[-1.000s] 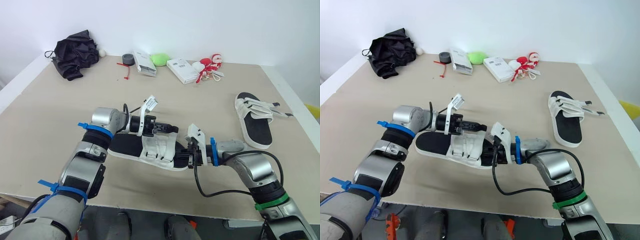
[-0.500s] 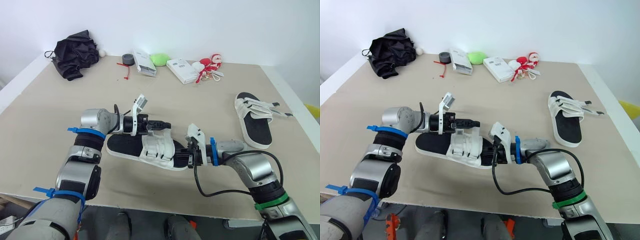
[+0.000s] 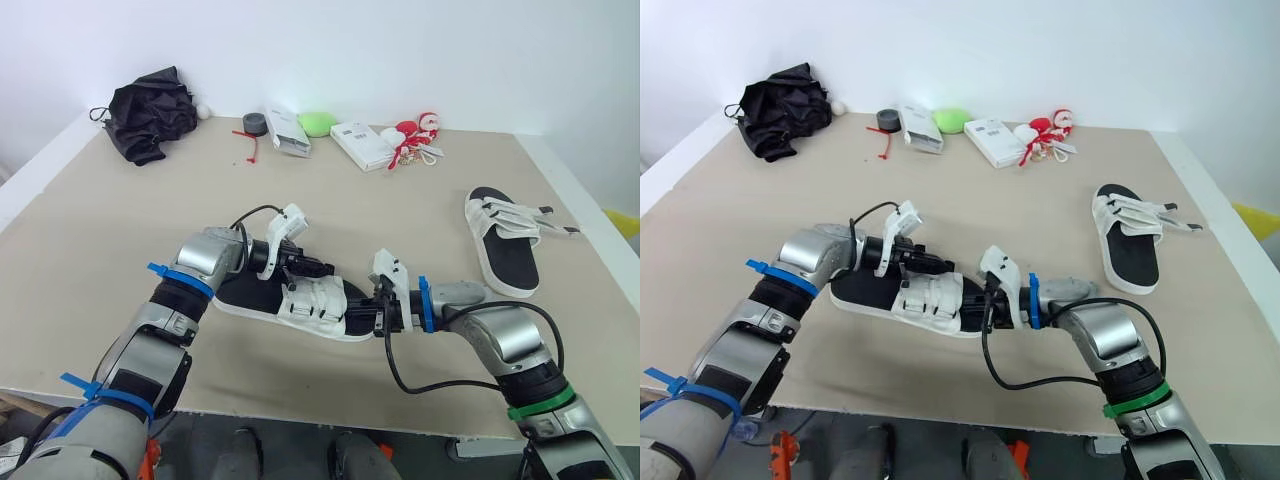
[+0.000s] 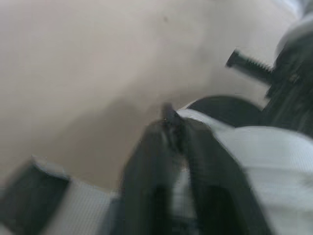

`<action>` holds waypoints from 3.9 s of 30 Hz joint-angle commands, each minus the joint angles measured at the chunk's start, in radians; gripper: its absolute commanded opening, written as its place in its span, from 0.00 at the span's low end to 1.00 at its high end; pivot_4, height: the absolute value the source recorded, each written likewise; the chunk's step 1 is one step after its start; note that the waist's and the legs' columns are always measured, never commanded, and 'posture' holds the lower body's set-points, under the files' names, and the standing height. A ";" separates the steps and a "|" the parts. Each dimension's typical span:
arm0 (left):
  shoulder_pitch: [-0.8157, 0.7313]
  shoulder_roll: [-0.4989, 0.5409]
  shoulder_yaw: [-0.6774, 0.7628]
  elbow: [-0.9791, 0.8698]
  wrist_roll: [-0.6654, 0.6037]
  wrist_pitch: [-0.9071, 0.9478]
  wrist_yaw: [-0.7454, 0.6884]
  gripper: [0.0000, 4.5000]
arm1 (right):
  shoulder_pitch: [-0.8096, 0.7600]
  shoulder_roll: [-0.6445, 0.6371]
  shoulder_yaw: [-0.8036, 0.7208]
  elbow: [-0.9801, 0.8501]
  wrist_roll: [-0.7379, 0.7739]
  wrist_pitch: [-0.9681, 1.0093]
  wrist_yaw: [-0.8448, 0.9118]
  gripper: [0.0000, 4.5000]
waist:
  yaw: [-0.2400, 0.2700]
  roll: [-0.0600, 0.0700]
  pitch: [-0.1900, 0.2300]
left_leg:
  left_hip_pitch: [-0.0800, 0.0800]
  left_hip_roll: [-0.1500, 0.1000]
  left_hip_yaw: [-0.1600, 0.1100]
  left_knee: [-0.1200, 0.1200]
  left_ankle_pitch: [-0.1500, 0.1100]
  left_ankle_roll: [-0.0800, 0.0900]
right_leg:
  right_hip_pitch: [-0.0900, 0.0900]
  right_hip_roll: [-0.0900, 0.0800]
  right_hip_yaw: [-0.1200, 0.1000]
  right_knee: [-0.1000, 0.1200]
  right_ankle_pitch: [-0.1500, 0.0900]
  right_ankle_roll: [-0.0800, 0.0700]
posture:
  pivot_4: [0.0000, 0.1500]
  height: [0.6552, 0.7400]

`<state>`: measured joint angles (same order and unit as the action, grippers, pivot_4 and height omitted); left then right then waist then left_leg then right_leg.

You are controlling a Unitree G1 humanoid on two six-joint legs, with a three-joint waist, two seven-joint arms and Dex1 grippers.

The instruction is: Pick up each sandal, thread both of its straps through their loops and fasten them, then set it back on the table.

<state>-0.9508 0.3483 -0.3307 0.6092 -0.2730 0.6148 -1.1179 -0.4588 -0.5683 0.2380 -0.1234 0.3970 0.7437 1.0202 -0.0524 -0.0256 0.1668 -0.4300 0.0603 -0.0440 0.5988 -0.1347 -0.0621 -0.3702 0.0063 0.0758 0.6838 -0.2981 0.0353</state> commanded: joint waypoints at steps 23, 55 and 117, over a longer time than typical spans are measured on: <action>0.189 0.131 0.393 -0.460 -0.293 0.000 -0.150 0.53 | -0.031 -0.044 -0.158 -0.147 0.152 0.179 -0.038 0.00 | 0.004 0.004 0.011 | -0.011 0.001 0.000 -0.002 -0.001 -0.001 | -0.012 0.001 0.001 0.000 -0.001 0.001 | 1.00 0.91; 0.379 0.227 0.186 -0.325 -0.046 -0.549 -0.389 0.53 | 0.252 -0.151 -0.515 -0.654 0.513 0.292 -0.305 0.00 | 0.010 0.002 0.014 | -0.014 0.001 0.001 0.000 -0.001 -0.001 | -0.013 0.000 0.000 0.000 -0.001 0.000 | 1.00 0.91; 0.685 0.213 0.942 -0.833 -0.584 0.320 0.683 0.72 | -0.002 0.074 -0.290 -0.279 0.486 -0.050 -0.249 0.00 | 0.018 -0.004 0.014 | -0.013 0.006 0.002 0.001 0.005 -0.002 | -0.013 0.002 -0.001 0.002 0.007 -0.002 | 1.00 0.91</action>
<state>-0.2775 0.5579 0.6287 -0.1303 -0.7933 0.9135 -0.3975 -0.4580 -0.4775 -0.0069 -0.3882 0.8752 0.7136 0.7582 -0.0341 -0.0292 0.1809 -0.4427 0.0662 -0.0414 0.6004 -0.1295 -0.0645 -0.3835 0.0086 0.0756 0.6856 -0.2916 0.0338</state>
